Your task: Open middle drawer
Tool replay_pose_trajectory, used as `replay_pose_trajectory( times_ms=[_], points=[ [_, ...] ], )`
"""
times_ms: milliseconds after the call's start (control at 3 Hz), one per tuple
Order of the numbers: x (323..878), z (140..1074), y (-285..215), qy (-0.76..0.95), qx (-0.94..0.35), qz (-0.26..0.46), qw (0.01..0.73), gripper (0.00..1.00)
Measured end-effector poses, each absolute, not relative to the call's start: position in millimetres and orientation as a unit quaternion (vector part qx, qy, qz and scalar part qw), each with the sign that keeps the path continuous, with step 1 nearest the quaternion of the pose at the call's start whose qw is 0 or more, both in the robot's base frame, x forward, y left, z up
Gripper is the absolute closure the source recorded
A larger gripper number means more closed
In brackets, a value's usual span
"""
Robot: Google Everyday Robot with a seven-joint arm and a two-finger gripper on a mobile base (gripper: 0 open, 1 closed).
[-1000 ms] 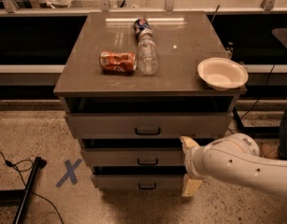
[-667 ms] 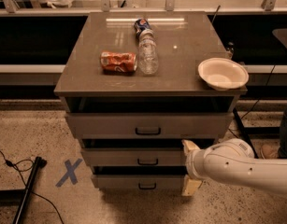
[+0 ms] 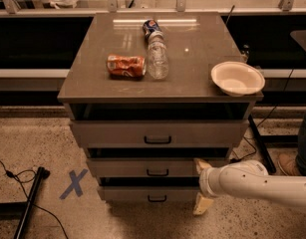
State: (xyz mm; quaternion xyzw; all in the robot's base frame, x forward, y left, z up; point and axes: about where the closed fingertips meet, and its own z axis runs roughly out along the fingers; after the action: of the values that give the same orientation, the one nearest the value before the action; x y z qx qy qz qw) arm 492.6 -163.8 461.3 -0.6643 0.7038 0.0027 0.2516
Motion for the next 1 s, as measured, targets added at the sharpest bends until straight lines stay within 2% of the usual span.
replay_pose_trajectory(
  times_ms=[667, 1000],
  points=[
    [529.9, 441.2, -165.4, 0.698, -0.669, 0.007, 0.255, 0.00],
    [553.0, 433.2, -164.3, 0.697, -0.671, 0.011, 0.250, 0.11]
  ],
)
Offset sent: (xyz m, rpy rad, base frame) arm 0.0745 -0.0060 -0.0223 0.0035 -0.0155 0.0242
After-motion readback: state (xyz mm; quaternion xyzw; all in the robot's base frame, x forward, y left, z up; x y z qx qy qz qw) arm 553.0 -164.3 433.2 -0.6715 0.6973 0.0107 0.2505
